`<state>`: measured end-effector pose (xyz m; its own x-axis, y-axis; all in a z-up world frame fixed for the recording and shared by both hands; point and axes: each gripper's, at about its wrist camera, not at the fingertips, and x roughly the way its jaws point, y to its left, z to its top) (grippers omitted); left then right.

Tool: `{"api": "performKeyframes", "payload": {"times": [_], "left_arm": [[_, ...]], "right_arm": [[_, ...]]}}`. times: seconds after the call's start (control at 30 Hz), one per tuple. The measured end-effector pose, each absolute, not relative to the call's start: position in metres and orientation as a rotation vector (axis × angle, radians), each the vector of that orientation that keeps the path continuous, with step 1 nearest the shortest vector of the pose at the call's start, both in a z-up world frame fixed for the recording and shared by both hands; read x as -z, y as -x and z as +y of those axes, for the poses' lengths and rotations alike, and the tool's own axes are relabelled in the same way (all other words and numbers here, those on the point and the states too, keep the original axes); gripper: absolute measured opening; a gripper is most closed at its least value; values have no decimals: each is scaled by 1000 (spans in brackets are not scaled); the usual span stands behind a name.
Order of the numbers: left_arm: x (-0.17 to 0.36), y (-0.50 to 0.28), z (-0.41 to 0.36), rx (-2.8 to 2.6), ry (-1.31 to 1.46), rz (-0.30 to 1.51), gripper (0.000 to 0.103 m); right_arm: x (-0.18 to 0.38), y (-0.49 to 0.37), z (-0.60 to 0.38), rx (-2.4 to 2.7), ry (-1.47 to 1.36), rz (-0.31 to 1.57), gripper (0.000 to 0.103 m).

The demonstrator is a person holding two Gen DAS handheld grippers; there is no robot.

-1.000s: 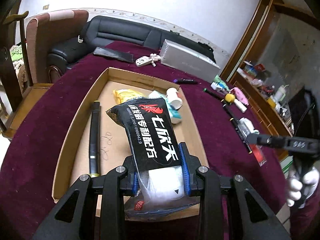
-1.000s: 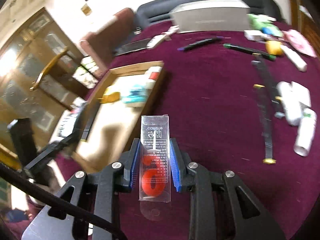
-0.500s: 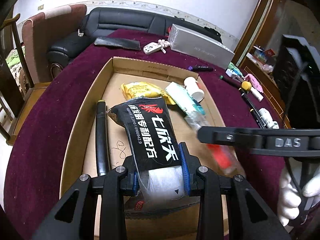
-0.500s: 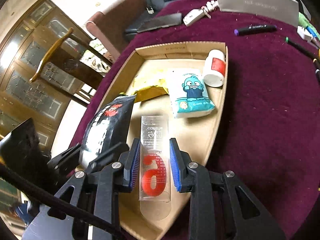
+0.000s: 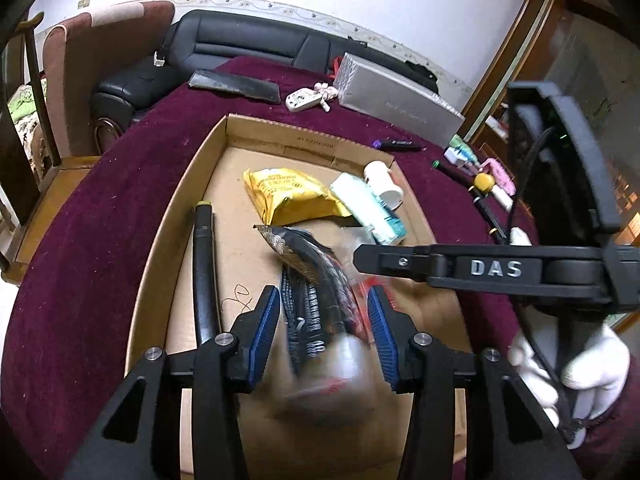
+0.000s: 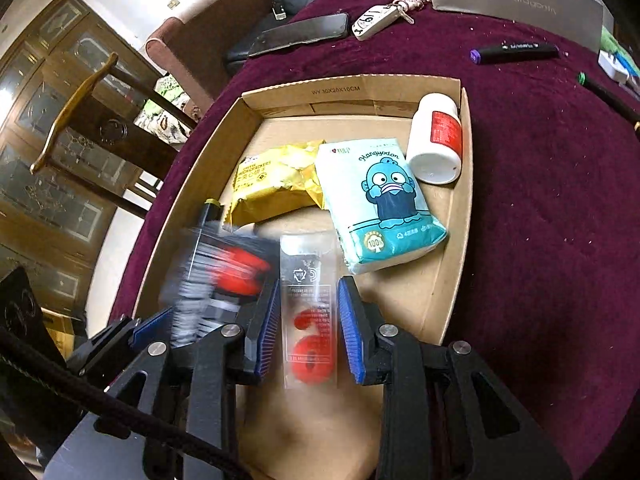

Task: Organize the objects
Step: 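Carry the black packet and clear tube into the tray and release both, then grasp a yellow-ended black marker with right gripper while left gripper grasps another black marker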

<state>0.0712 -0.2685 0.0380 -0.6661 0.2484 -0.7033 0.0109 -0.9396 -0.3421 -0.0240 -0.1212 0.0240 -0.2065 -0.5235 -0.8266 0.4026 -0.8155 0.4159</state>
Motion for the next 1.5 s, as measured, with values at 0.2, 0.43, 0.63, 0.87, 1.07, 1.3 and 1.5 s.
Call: {"api": "performKeyframes", "payload": {"times": [0.2,0.43,0.63,0.87,1.07,1.3,1.5], "left_arm": [[-54,-92,-279,-2712,1115,-560,41],[-60,-104,-286,-2715,1083,-630,42],[-59,-108,-284,-2712,1090,-657,43],[-72,-116,-261,-2666,1052,-634,47],[-81,-115,-224,-2570,1026,-621,52],[-78,-109,-159,-2453,1100,-524,52],[-84,-111,-132,-2438,1118,-441,52]], "right_arm": [[-29,28,-117,2096,-1457,-159,33],[-30,51,-135,2105,-1439,-149,32],[-50,40,-121,2111,-1384,-179,33],[-104,13,-28,2333,-1220,-217,43],[-141,-11,88,2684,-1075,-164,76],[-91,16,171,2629,-1305,-430,72],[-47,34,165,2450,-1416,-456,51]]}}
